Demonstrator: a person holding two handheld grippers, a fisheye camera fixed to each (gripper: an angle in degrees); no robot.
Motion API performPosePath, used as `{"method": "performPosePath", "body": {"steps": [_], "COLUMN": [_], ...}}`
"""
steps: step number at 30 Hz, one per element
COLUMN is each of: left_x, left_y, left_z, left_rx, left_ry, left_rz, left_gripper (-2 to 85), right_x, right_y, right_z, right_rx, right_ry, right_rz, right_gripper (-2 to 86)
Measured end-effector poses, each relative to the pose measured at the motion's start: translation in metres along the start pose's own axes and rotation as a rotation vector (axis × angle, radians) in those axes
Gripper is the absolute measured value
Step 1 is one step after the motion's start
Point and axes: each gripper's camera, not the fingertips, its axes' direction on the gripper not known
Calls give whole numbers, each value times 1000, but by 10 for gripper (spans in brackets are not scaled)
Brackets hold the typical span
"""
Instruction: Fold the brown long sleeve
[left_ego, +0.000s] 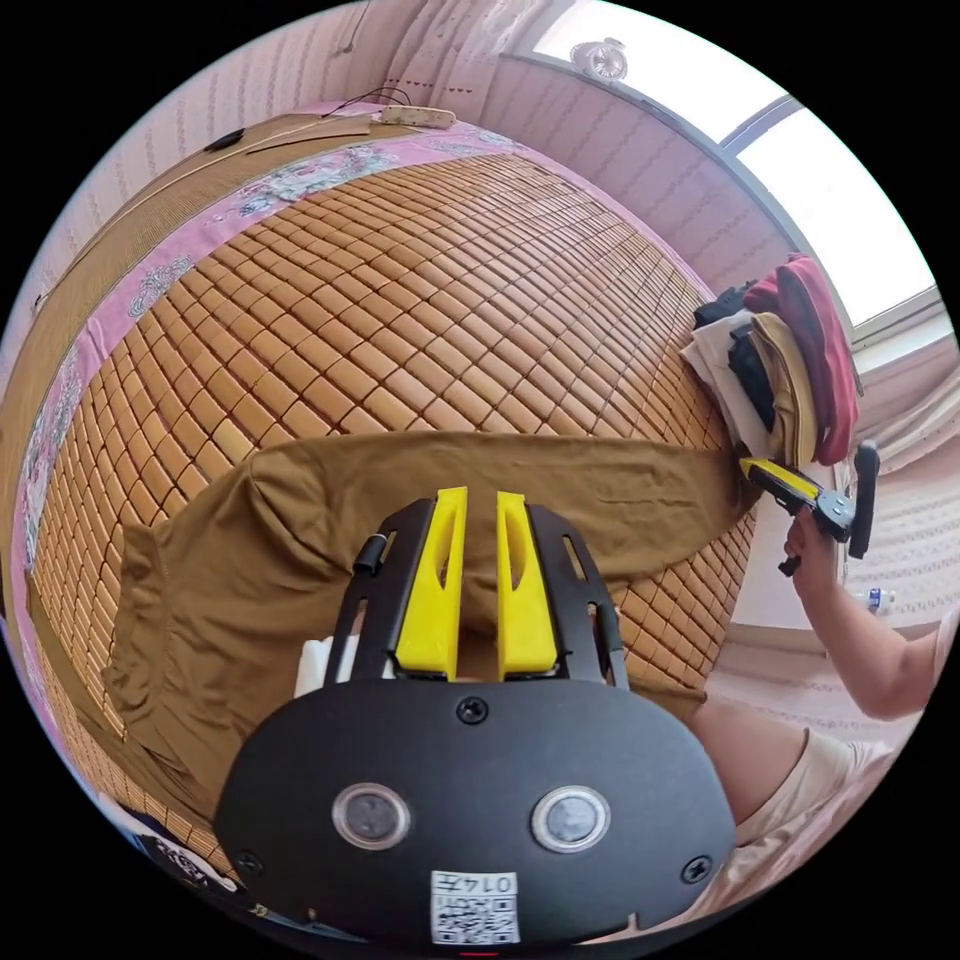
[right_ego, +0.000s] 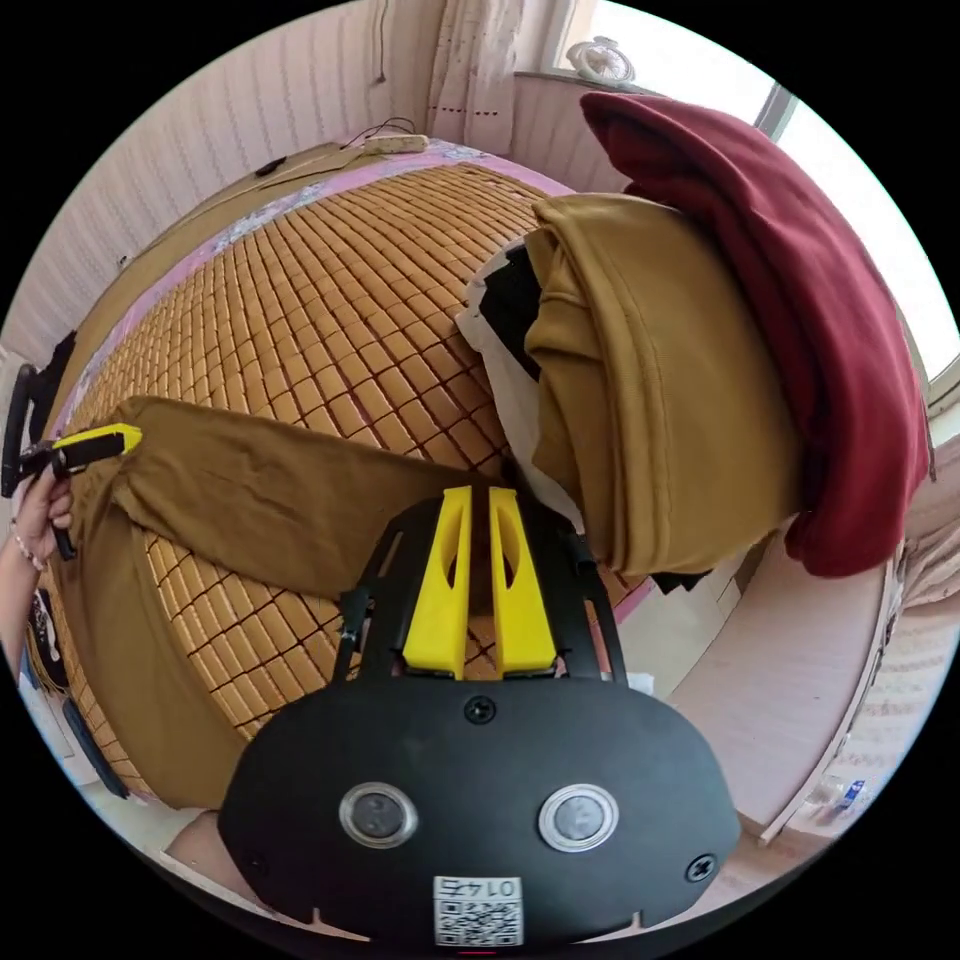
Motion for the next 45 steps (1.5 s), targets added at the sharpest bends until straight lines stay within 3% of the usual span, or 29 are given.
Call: {"method": "performPosePath", "body": {"steps": [5,8,18,22,32,45], "left_x": [-3,1,4,8,13,14], "left_y": [-23,-22,-21,-20,-20,7], "left_z": [21,18,-2,-17,-65,-165], "left_rx": [-64,-53,-44,-37,-16,122], "left_ry": [-64,-69,-39,-40,-69,30], "left_rz": [-4,13,-9,-9,-23,-152], "left_gripper": [51,49,47,46,-4,-8], "right_x": [-14,-20,-3,-8,-74,-100], "right_y": [0,11,24,35,7,6], "right_z": [33,41,22,3,40,23], "right_rx": [-93,-137,-178,-85,-102,-55], "right_ry": [312,399,205,99,304,256], "right_rz": [10,-4,231,348,23,76], "right_gripper": [-9,-9,-10,-10,-9,-9]}}
